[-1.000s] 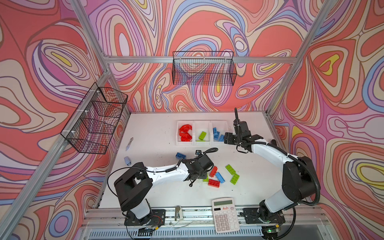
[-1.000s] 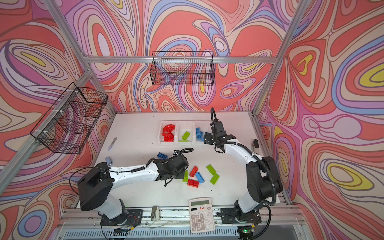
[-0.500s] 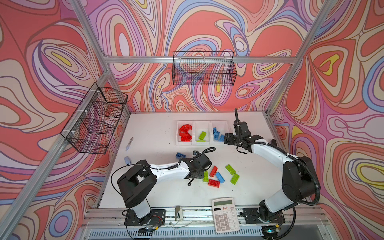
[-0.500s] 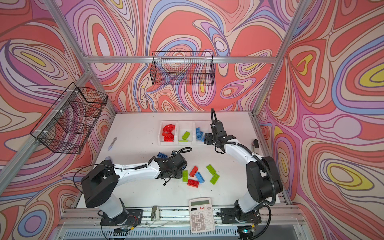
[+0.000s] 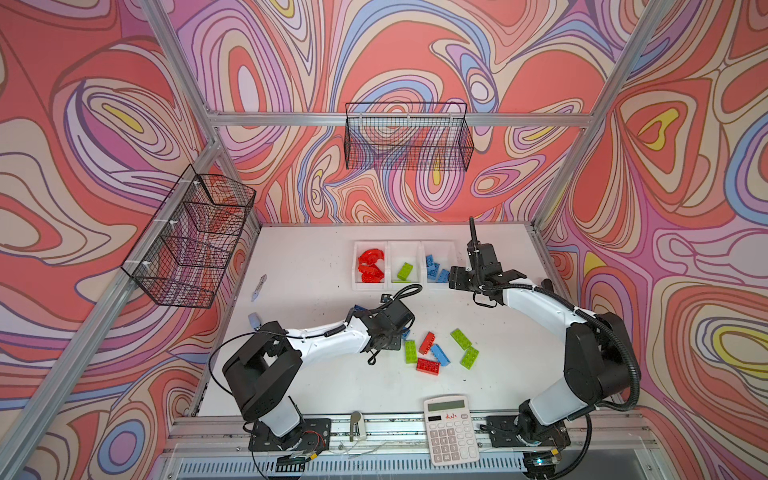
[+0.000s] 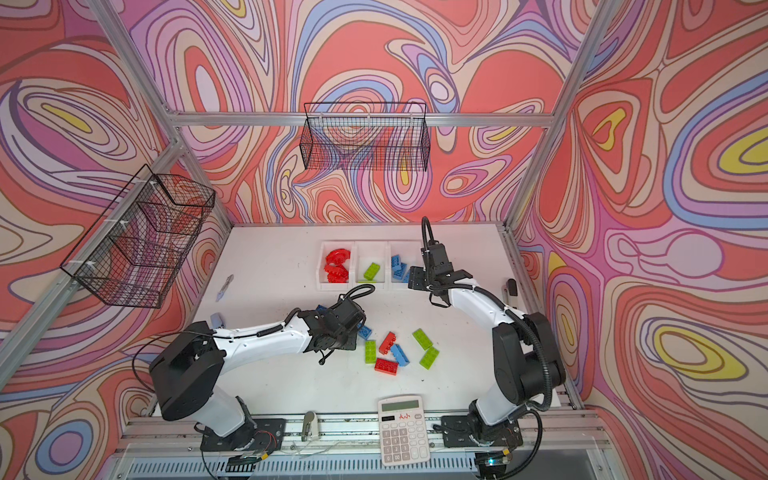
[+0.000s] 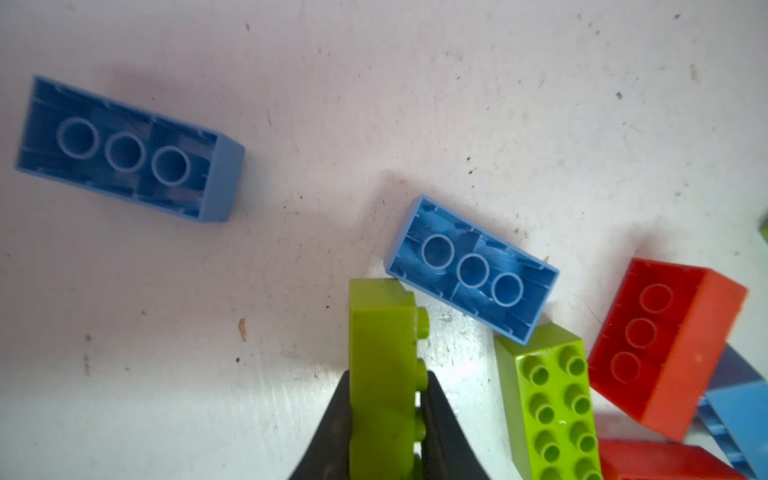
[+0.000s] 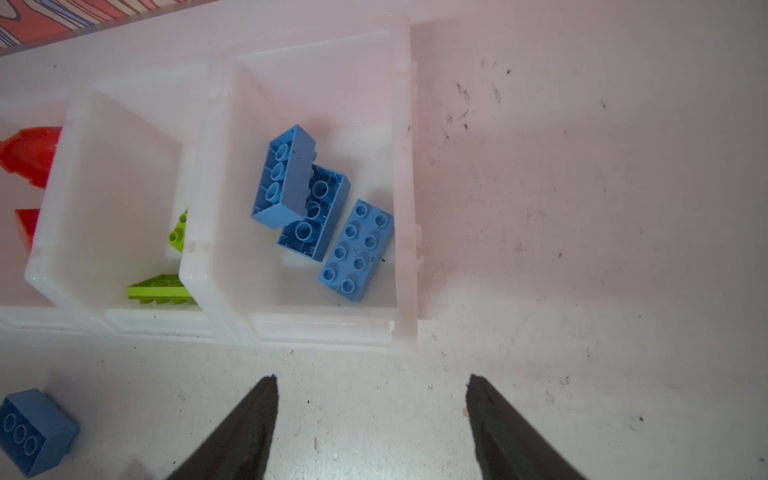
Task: Sort the legos into containers by color
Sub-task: 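Drop the lime-green brick into the green compartment while the right gripper lowers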
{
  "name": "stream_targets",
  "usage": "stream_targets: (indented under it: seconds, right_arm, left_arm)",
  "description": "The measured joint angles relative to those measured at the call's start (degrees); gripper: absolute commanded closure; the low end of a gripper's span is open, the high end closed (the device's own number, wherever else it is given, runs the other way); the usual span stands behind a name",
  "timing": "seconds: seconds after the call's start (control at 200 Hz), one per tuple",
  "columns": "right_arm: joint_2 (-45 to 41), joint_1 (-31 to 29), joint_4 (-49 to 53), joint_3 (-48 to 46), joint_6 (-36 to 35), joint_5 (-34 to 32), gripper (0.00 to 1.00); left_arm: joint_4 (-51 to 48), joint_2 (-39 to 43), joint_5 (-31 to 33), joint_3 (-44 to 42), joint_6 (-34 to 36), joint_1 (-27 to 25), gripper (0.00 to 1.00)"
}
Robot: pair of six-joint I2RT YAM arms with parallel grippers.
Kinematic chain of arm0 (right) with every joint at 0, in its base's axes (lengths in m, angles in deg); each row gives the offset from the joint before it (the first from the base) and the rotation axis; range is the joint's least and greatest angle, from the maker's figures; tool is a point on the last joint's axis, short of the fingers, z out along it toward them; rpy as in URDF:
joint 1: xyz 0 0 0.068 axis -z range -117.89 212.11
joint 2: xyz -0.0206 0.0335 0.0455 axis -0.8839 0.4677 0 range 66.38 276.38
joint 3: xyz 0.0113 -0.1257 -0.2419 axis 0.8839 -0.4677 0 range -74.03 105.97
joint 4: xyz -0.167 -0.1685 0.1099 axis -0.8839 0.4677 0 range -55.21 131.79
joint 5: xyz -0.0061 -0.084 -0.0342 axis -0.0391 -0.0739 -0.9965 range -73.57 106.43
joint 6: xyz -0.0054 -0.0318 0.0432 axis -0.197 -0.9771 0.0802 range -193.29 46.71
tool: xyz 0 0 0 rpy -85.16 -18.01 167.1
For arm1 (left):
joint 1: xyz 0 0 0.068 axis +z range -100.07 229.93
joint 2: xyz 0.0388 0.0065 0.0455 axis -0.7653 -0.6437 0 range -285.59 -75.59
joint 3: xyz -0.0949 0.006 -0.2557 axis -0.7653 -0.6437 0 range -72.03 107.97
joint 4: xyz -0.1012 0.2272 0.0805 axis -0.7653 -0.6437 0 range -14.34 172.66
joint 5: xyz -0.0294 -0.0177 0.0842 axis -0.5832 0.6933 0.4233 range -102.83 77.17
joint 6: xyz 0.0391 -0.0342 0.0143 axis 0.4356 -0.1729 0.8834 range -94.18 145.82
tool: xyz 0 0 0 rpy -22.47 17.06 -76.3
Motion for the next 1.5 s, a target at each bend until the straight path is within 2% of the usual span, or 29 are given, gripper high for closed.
stream_targets:
  seconds: [0.21,0.321,0.551,0.851,1.112,1.277,1.497]
  right_arm:
    - [-2.60,0.13,1.90,-6.95,0.66,1.88,0.24]
    - [-4.39,0.13,3.19,-10.34,0.66,2.47,0.22]
    - [-9.44,0.13,4.28,-15.10,0.66,4.26,0.22]
    - [-11.82,0.13,7.04,-18.32,-0.15,7.23,0.17]
    - [-11.63,0.13,9.09,-18.51,-0.48,8.74,0.16]
    - [-9.22,0.13,9.51,-18.53,-0.22,9.51,0.17]
    - [-9.03,0.13,9.90,-18.53,0.61,9.57,0.22]
  left_arm:
    - [1.86,1.64,0.83,6.29,7.50,4.15,0.85]
    - [3.43,-0.92,0.24,12.48,11.82,7.72,0.84]
    - [8.72,-15.37,-2.16,30.71,20.81,12.96,0.83]
    - [10.40,-31.04,-3.80,45.70,26.77,15.37,0.77]
    - [10.34,-36.17,-4.42,53.33,28.46,17.20,0.63]
    - [10.14,-36.98,-5.07,54.21,28.85,18.88,0.55]
    - [9.79,-36.94,-5.81,53.88,28.85,19.71,0.51]
